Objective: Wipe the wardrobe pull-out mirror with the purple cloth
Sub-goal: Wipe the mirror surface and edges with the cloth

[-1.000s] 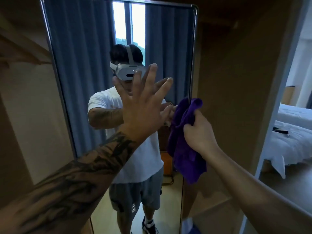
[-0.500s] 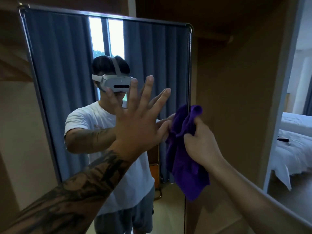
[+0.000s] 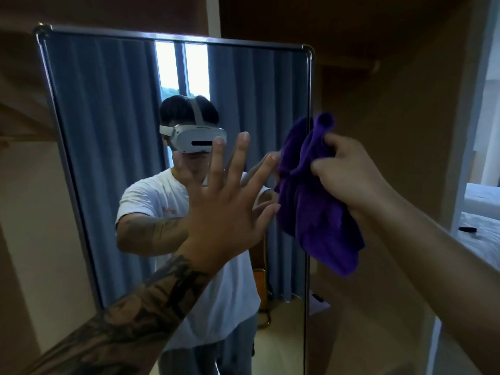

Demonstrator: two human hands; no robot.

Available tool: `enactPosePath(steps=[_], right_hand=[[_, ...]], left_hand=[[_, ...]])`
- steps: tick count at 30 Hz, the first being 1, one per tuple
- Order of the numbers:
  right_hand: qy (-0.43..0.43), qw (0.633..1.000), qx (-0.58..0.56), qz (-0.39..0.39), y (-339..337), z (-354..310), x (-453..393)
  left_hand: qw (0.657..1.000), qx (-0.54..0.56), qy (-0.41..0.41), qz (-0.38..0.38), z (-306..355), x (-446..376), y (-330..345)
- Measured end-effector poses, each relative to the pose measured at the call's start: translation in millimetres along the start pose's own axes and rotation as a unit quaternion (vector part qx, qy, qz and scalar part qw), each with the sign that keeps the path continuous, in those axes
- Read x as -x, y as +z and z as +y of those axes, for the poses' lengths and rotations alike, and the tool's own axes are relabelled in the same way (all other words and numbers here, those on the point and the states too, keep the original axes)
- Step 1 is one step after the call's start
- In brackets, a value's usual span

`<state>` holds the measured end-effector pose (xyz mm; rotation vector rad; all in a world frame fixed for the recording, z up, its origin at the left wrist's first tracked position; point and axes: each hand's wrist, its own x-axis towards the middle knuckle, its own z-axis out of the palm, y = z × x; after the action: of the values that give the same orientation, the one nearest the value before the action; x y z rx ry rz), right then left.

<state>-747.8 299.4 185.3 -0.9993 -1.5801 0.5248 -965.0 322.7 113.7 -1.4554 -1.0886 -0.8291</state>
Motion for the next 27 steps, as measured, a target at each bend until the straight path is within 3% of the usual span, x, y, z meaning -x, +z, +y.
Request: enactPosePath(steps=[3, 7, 14, 20, 24, 27], right_hand=[[-0.03, 0.999, 0.001, 0.015, 8, -5, -1], [-0.003, 0.999, 0.045, -0.002, 18, 15, 20], [-0.037, 0.999, 0.003, 0.017, 9, 0, 4], [0.039, 0.996, 0.067, -0.053, 16, 39, 41], [-0.02, 1.0, 0.022, -0.006, 3, 6, 12], [-0.033, 0.998, 0.059, 0.002, 8, 12, 18]], left_hand=[[1.0, 0.001, -0.002, 0.002, 0, 0, 2], [1.0, -0.003, -0.006, 0.002, -1, 0, 2], [1.0, 0.0, -0.008, 0.0, -1, -1, 1], [1.0, 0.001, -0.014, -0.006, 1, 0, -1], [1.0, -0.004, -0.008, -0.003, -2, -1, 0], [1.0, -0.008, -0.006, 0.004, -2, 1, 1]])
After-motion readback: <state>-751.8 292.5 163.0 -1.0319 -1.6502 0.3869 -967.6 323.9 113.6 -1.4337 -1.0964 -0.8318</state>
